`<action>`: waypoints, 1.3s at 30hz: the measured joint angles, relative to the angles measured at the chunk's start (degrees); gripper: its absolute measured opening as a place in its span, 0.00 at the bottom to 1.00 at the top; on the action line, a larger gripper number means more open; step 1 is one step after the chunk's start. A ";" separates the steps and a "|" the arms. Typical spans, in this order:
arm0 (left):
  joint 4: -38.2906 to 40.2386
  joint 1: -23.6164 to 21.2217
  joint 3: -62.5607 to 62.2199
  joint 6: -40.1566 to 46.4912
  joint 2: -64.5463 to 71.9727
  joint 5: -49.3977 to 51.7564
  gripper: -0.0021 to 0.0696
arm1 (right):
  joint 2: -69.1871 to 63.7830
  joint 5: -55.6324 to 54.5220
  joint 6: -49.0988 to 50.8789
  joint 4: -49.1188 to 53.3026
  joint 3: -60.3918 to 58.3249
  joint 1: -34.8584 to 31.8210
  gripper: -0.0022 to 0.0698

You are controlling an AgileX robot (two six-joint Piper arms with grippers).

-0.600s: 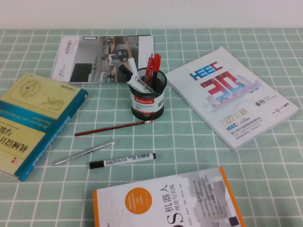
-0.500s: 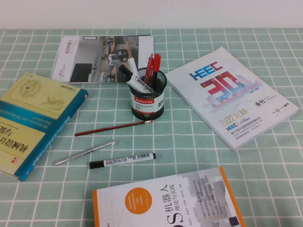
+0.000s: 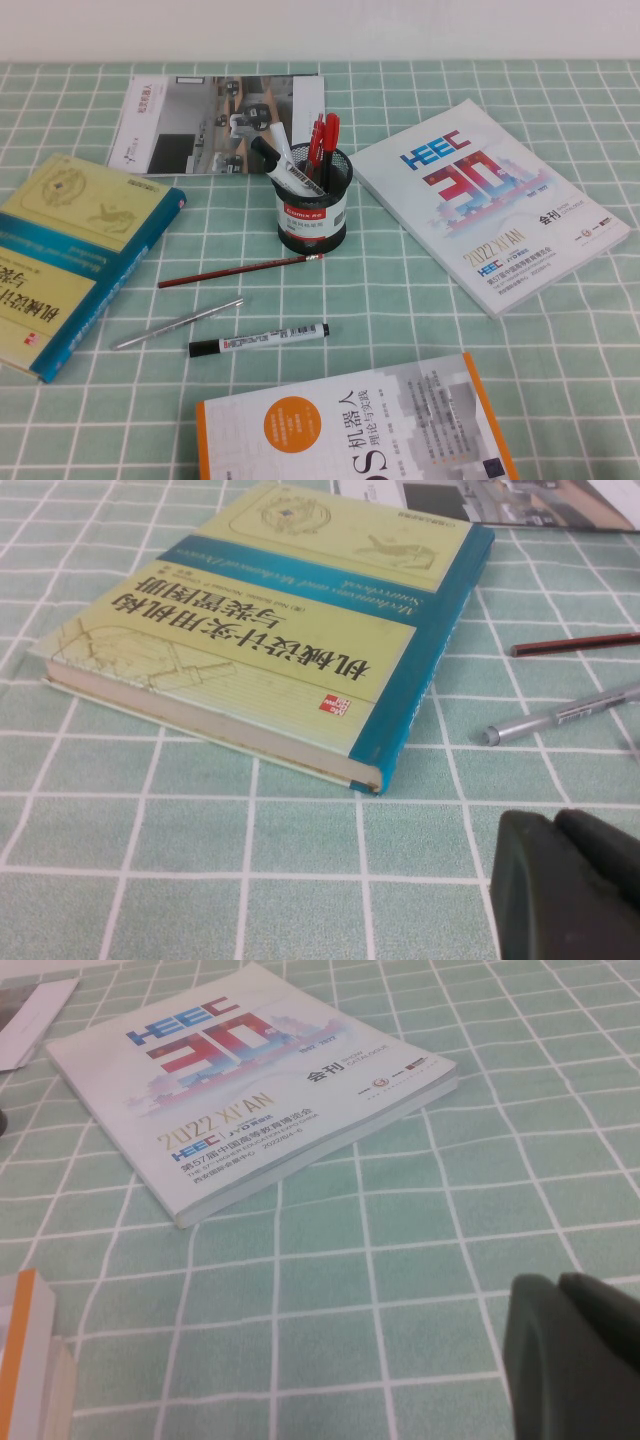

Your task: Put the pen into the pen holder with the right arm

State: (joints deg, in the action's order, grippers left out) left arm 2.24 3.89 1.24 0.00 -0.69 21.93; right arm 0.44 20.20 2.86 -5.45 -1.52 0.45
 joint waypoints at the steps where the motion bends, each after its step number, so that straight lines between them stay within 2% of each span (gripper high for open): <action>1: 0.00 0.00 0.00 0.00 0.00 0.00 0.02 | 0.00 0.00 0.00 0.00 0.00 0.00 0.00; 31: 0.00 0.12 0.00 0.00 0.00 0.00 0.02 | 0.00 -0.31 0.00 -0.13 0.00 0.00 0.00; 33: 0.00 0.12 0.00 0.00 0.00 0.00 0.02 | 0.00 -1.95 0.01 -2.79 0.00 0.00 0.00; 39: 0.00 0.12 0.00 0.00 0.00 0.00 0.02 | 0.00 -11.94 0.21 -20.59 -0.13 0.00 0.00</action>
State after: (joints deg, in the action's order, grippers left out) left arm 2.24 4.01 1.24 0.00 -0.69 21.93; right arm 0.44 8.26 3.07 -26.03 -1.65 0.45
